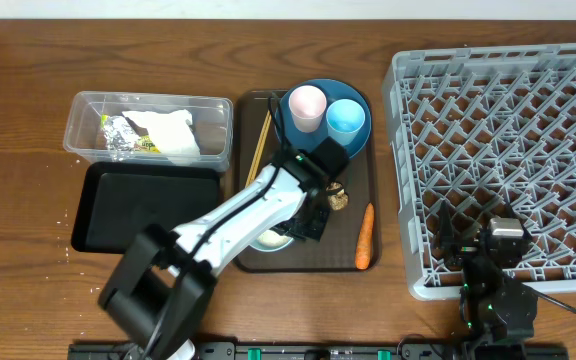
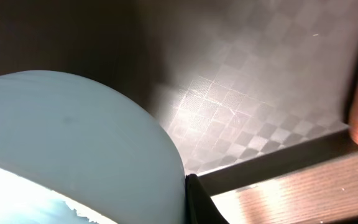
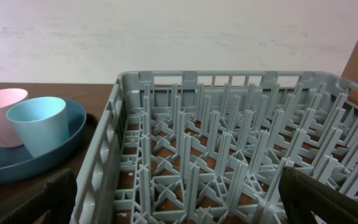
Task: Sort waste into correct bins and load items into the dishwasher rack
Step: 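Lift the bowl and carry it left over the black tray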
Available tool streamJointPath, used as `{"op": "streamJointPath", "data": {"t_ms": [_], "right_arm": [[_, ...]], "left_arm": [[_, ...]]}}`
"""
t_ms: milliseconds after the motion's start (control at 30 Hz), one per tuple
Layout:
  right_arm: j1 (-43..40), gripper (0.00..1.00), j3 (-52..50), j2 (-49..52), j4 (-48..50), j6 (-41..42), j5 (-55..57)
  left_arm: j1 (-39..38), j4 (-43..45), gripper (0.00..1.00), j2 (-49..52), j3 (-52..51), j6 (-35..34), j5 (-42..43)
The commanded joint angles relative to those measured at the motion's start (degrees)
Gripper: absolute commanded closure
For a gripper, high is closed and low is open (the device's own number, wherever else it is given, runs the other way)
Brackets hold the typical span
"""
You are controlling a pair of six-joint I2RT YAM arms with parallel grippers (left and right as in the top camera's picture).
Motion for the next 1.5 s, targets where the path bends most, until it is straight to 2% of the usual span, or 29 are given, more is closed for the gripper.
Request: {"op": "streamJointPath", "data": {"t_ms": [0,200,333,867,1133,1300,1467], "right_arm": [[-0.4,0.01,-0.1,-0.1,-0.2,0.2,0.6],[-0.4,0.01,-0.1,-0.1,-0.2,0.2,0.6],[-0.4,0.01,-0.1,-0.1,-0.2,0.2,0.6],[-0.4,0.01,-0.1,-0.1,-0.2,0.2,0.6],[-0.4,0.01,-0.1,-0.1,-0.2,0.2,0.6],[-0.4,0.01,-0.1,-0.1,-0.2,0.2,0.6],[-0.4,0.01,-0.1,-0.1,-0.2,0.2,0.6]], "left_arm": [[0.3,-0.2,0.94,-3.2,1.5,2.1,-5.6],[1.0,-1.1,0.94,-4.9,1.5,2.2,-9.2],[4.2,-1.5,0.94,-6.1,1.5,2.7,-9.2],[28.8,-0.1,0.94,-15.8,1.5,4.0,-8.4],[43.0,4.3,0.94,-15.9,1.1,7.3,5.3],[49.7,4.7,0.93,-15.9,1.0,7.9,6.2],[54.9,6.8,0.94,-15.9,0.2,8.3,10.9]]}}
